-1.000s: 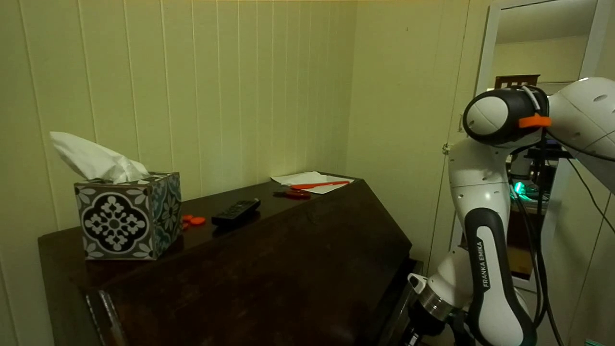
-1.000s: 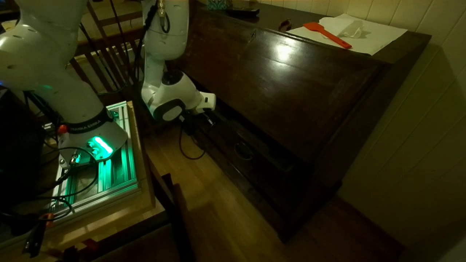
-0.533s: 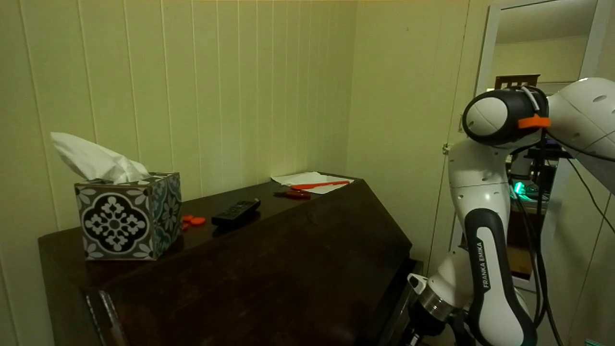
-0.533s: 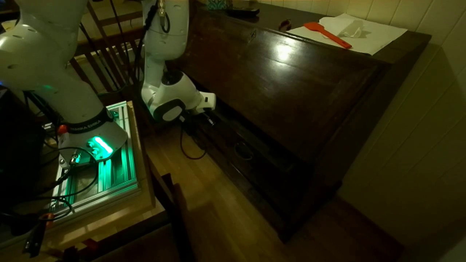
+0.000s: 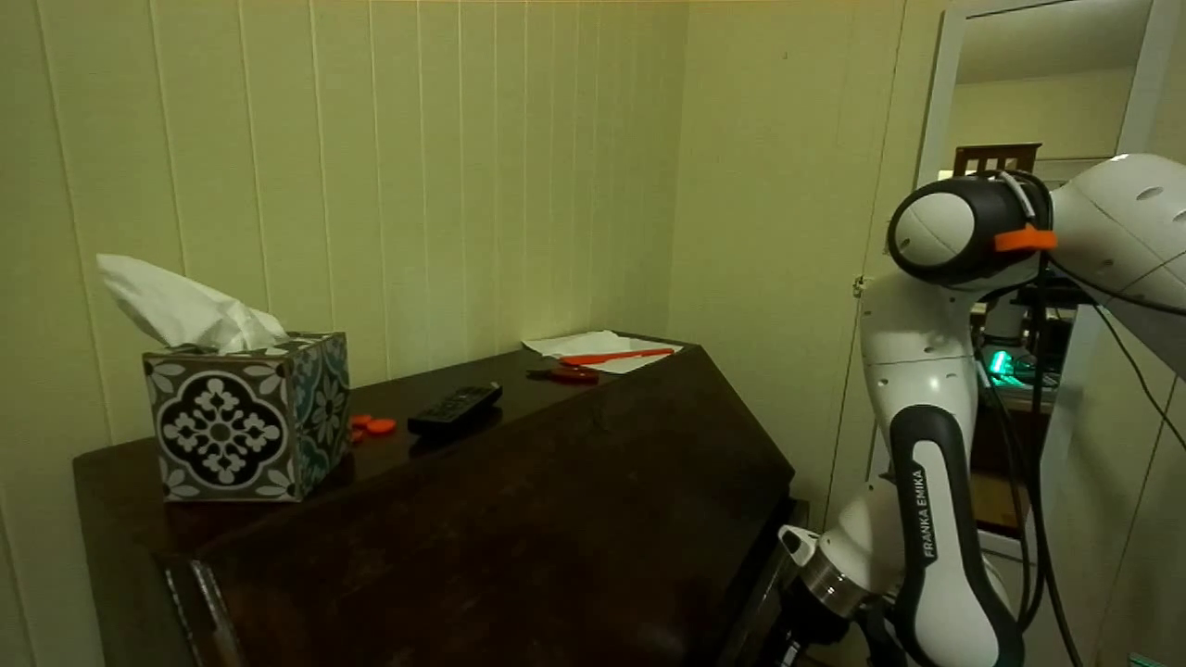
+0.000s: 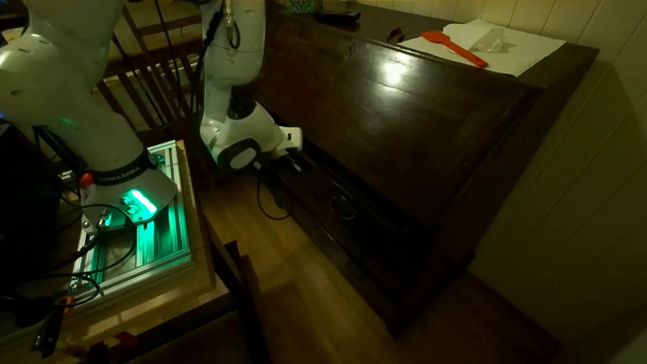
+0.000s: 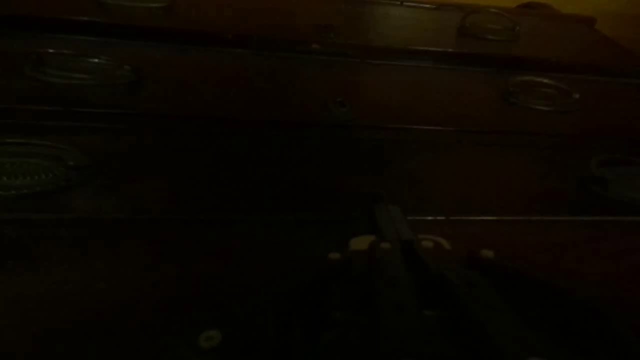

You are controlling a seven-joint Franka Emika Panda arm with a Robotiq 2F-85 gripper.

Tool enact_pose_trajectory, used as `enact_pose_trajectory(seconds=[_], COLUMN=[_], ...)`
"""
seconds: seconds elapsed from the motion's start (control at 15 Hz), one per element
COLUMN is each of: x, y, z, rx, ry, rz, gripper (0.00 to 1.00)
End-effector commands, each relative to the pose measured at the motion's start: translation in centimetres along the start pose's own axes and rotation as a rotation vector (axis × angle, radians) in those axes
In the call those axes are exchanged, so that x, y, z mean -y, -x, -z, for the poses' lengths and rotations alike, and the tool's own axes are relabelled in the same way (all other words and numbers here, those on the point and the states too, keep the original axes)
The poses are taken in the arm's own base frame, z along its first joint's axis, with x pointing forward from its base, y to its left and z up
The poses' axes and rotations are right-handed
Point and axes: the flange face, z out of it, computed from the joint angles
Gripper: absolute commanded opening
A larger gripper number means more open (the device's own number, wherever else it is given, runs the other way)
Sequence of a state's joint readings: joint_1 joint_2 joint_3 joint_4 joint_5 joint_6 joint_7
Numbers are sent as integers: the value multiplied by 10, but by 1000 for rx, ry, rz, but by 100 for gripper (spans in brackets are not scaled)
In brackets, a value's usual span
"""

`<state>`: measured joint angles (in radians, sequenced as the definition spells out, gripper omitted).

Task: Close the open drawer

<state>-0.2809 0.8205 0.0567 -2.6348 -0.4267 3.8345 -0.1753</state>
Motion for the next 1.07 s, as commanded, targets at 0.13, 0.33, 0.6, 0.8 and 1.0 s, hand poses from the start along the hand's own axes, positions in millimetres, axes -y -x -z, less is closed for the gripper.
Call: enact_pose_trajectory(seconds=[0.13,0.33,0.6,0.8,1.0], x=[3,1,1,0,-2], y=[-79,-83,-82,-90,-104], z=[-25,-31,-30,-21,-13], rx=[-191,-208,-207,-211,-207], ry=[-6,-2,-5,-4,-3], rz=[41,52,60,42,49], gripper=[0,0,0,0,0])
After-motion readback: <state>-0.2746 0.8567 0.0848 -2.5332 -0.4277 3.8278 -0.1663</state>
